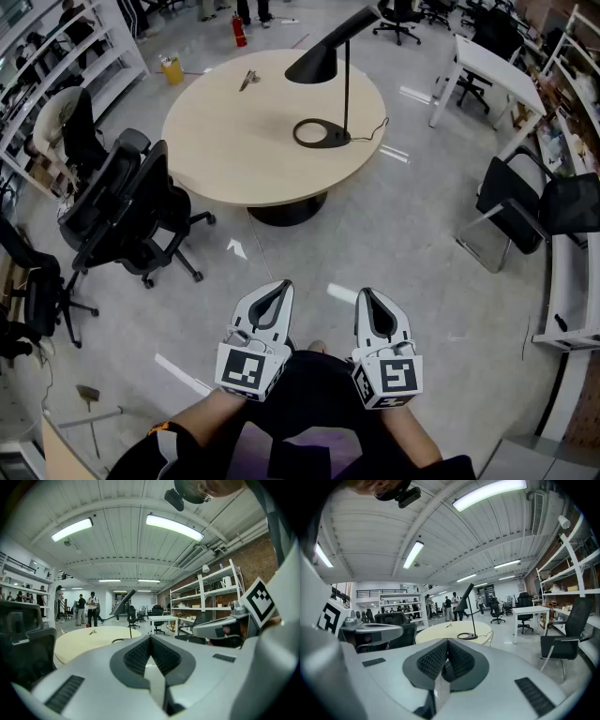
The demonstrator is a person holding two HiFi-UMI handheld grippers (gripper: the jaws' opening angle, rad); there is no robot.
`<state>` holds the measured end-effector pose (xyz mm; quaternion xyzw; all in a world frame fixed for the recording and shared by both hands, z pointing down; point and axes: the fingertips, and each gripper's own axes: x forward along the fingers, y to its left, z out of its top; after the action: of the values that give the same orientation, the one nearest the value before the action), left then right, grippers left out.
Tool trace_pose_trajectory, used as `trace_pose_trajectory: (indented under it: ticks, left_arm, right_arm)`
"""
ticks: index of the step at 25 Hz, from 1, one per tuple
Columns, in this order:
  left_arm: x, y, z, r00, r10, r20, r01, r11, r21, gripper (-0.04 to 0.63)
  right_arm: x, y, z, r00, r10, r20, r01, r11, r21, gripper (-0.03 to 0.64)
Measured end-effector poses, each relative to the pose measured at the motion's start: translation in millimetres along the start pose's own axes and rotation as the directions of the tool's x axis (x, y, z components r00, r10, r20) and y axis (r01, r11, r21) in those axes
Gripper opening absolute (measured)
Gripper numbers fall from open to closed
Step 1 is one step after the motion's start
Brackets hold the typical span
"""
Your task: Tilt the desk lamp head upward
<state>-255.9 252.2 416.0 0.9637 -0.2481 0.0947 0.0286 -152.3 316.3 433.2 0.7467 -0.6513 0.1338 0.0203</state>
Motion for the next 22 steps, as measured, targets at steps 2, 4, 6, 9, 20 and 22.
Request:
trace_pose_trajectory:
  ticks: [2,4,6,9,20,22]
  left_arm:
    - [6,-4,0,1.000,0.006,-0.011,-0.006,1.000,-0.001,0.046]
    - [12,-7,0,1.000,0.007,-0.014,-0.007,1.000,-0.001,0.046]
    - [22,-9,1,1.000,0.000,-0.015,0.000,1.000,0.000,0.046]
    - [41,-7,3,1.000,-0.017,-0.025,0.017,1.000,0.002,0.046]
    - [171,47,15,0.994,-0.110,-0.008,0.110,0.993,-0.047,0.046]
    - [194,66,22,0.992,-0.123,0.008,0.123,0.991,-0.054,0.046]
  right_arm:
    - [-3,-11,0,1.000,-0.015,-0.003,0.015,1.000,0.015,0.015]
    - [-4,-20,-1,1.000,-0.022,-0.005,0.022,0.999,0.025,0.016]
    - [0,-26,-1,1.000,-0.026,-0.008,0.026,0.999,0.029,0.015]
    - [12,-37,-1,0.999,-0.037,-0.015,0.038,0.999,0.032,0.015]
    - [113,-96,21,0.990,-0.123,-0.074,0.124,0.992,0.010,0.016]
    - [139,-102,30,0.988,-0.132,-0.081,0.133,0.991,-0.001,0.017]
